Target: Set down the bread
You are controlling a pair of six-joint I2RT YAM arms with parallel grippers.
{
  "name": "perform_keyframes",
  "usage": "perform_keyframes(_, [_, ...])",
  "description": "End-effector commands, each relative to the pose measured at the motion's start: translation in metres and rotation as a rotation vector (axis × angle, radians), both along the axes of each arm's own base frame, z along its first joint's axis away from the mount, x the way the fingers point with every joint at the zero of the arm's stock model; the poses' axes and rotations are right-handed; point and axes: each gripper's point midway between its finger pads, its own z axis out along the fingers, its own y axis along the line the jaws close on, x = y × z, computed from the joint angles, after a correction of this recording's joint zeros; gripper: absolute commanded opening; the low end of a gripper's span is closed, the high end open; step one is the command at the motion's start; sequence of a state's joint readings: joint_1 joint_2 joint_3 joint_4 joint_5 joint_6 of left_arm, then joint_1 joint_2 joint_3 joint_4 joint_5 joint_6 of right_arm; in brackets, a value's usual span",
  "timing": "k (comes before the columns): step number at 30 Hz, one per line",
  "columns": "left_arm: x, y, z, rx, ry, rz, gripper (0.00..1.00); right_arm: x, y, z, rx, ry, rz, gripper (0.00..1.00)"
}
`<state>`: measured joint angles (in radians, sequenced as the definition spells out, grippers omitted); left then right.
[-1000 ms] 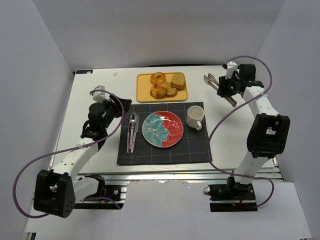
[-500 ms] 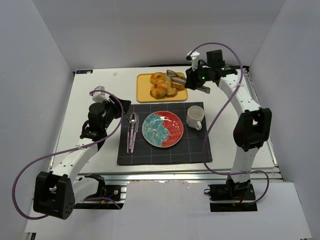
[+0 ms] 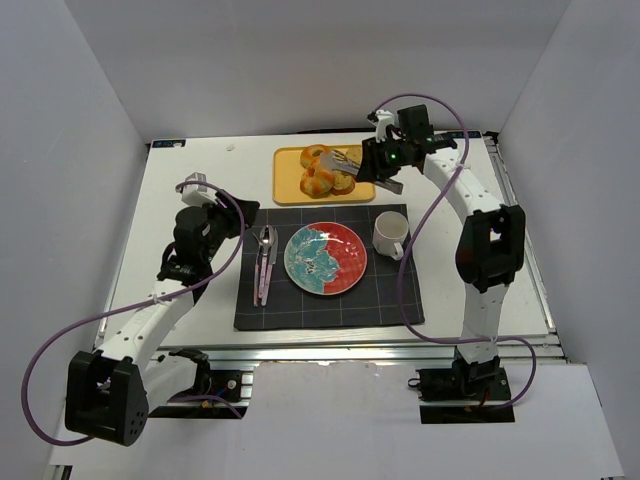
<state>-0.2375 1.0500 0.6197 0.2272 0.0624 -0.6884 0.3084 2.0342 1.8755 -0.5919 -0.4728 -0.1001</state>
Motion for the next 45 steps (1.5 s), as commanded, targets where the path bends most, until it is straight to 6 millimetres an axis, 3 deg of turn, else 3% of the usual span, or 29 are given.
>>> perform_keyframes(1, [0.002, 0.004, 0.021, 0.002, -0.036, 0.018, 0.56, 0.017, 0.013, 0.023, 0.096, -0.011, -0.090, 0.48])
perform_keyframes(8, [0.000, 0.006, 0.023, -0.013, -0.038, 0.034, 0.56, 0.021, 0.021, 0.002, 0.143, 0.090, -0.149, 0.53])
perform_keyframes(18, [0.000, 0.010, 0.030, -0.009, -0.038, 0.050, 0.56, 0.033, 0.021, 0.000, 0.166, 0.058, -0.197, 0.53])
perform_keyframes(23, [-0.001, 0.010, 0.029, -0.017, -0.039, 0.053, 0.56, 0.032, 0.020, -0.006, 0.153, 0.059, -0.200, 0.56])
perform_keyframes(33, [-0.001, 0.010, 0.030, -0.010, -0.037, 0.052, 0.56, 0.034, 0.018, -0.039, 0.097, 0.093, -0.203, 0.57])
perform_keyframes(45, [-0.001, 0.011, 0.030, -0.013, -0.041, 0.055, 0.56, 0.026, 0.025, -0.048, 0.090, 0.125, -0.190, 0.59])
